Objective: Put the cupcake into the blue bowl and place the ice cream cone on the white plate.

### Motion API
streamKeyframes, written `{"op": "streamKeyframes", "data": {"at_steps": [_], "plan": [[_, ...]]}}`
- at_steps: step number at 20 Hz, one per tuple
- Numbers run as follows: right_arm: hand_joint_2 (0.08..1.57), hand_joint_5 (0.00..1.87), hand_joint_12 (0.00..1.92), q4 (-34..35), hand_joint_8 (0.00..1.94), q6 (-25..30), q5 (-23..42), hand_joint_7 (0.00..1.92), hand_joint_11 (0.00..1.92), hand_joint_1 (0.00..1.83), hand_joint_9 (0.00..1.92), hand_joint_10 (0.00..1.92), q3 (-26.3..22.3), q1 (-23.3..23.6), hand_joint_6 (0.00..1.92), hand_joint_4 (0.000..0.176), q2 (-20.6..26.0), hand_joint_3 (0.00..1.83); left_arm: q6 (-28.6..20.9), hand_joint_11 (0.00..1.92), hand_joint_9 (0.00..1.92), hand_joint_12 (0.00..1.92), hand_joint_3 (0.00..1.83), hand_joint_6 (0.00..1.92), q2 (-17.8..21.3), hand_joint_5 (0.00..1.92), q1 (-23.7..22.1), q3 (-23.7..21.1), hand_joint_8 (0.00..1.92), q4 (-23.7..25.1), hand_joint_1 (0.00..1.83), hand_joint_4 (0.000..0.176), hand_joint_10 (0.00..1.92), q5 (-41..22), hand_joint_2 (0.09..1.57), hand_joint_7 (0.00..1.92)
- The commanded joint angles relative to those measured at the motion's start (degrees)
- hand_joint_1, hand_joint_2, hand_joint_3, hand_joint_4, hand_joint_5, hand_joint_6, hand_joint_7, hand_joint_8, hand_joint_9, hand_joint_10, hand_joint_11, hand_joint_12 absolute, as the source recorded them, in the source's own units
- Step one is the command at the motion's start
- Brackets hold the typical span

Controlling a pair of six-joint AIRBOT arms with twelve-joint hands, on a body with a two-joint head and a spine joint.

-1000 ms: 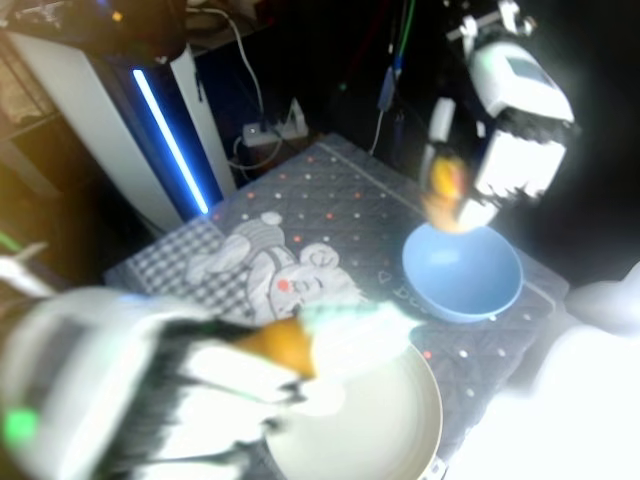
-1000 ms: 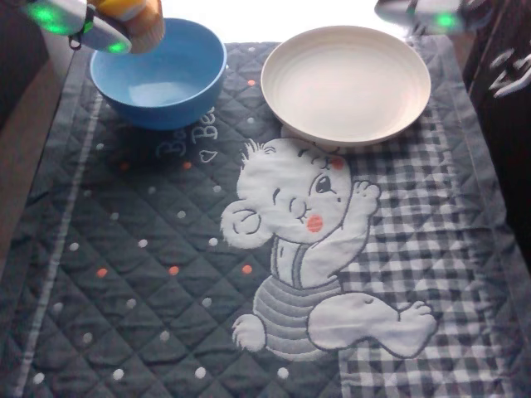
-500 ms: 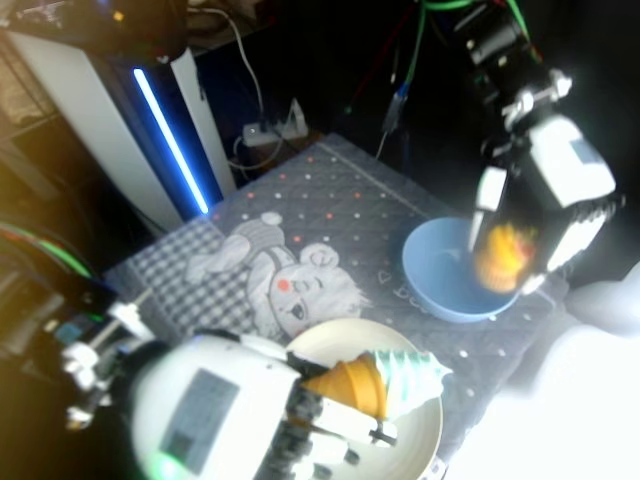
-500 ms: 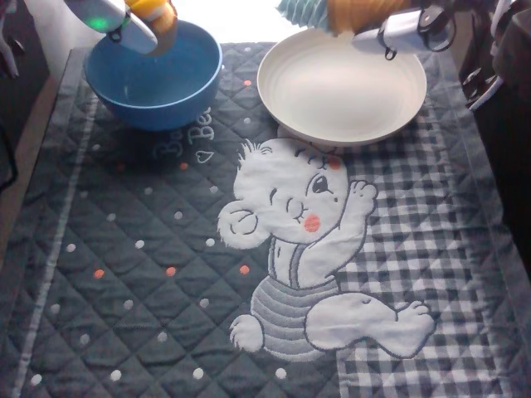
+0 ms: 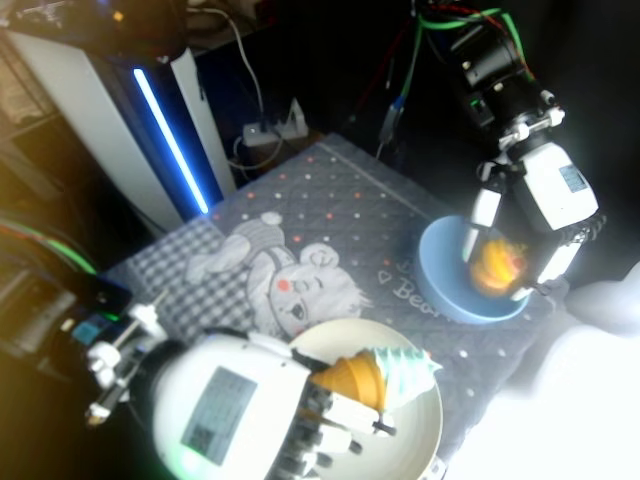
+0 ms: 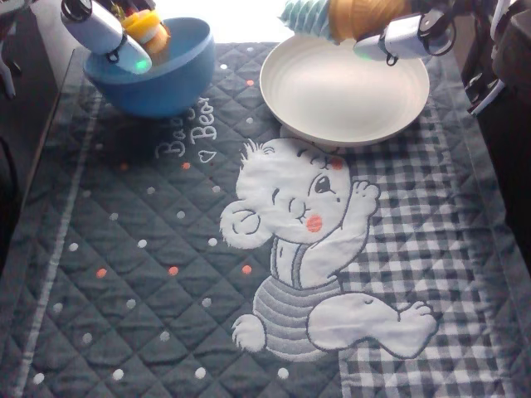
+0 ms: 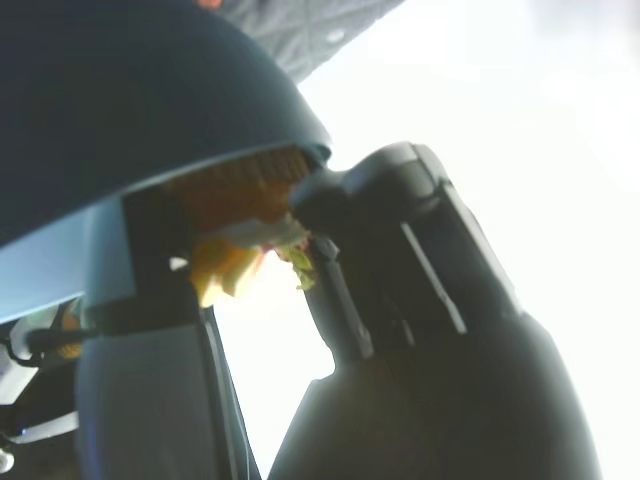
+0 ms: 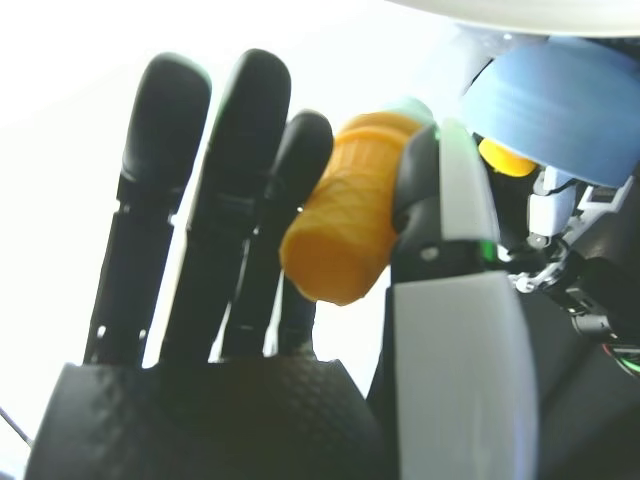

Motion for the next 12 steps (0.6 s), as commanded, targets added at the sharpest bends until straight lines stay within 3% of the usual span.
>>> {"op": "streamKeyframes", "data": {"at_steps": [1,2,4,5,6,10,12], "plan": [[1.00,0.89,1.03,0.37,0.04,0.34,7.27,1.26,1.02,0.98,1.43,0.00,0.00,0.85,0.15,0.000,0.15,0.00,-0.17,0.50,0.75,0.69,0.00,0.12,-0.04,0.73,-0.15,-0.38,0.02,-0.54,1.18,0.000,0.04,-5.19,0.96,0.73],[0.96,0.82,1.07,0.16,0.01,0.33,7.22,1.19,0.96,0.90,1.36,0.00,-0.18,0.84,0.04,0.000,0.19,0.00,-0.17,0.43,0.69,0.69,0.00,0.03,0.16,0.70,0.01,-0.68,0.00,-0.51,1.15,0.000,0.01,-5.52,0.94,0.66],[0.89,0.63,1.17,-0.39,0.00,0.33,7.18,0.91,0.34,0.75,0.85,0.00,-0.74,0.84,0.00,0.000,0.45,0.00,-0.16,0.21,0.49,0.61,0.00,0.00,0.57,0.57,0.07,-1.40,0.00,-0.06,1.10,0.000,0.00,-6.04,0.90,0.50],[0.87,0.56,1.03,-0.63,0.00,0.33,7.18,0.79,0.18,0.70,0.69,0.00,-0.92,0.84,0.00,0.000,0.54,0.00,-0.16,0.18,0.42,0.53,0.00,0.00,0.66,0.53,0.05,-1.68,0.00,0.39,1.09,0.000,0.00,-6.13,0.88,0.46],[0.86,0.53,0.93,-0.86,0.00,0.33,7.17,0.71,0.19,0.68,0.63,0.00,-0.96,0.84,0.00,0.000,0.56,0.00,-0.16,0.15,0.38,0.51,0.00,0.00,0.77,0.50,0.02,-1.91,0.00,0.77,1.09,0.000,0.00,-6.15,0.88,0.43],[0.85,0.46,1.01,-1.28,0.00,0.33,7.07,0.58,0.16,0.70,0.53,0.00,-1.23,0.84,0.00,0.022,0.56,0.00,-0.15,0.12,0.36,0.49,0.00,0.00,1.26,0.46,-0.04,-2.93,0.00,1.64,1.03,0.000,0.00,-6.72,0.85,0.41],[0.82,0.44,1.05,-1.40,0.00,0.33,7.07,0.57,0.09,0.69,0.53,0.00,-1.39,0.84,0.00,0.041,0.64,0.00,-0.15,0.08,0.35,0.53,0.00,0.00,1.50,0.46,-0.22,-3.57,0.00,2.35,1.05,0.000,0.00,-7.24,0.82,0.41]]}}
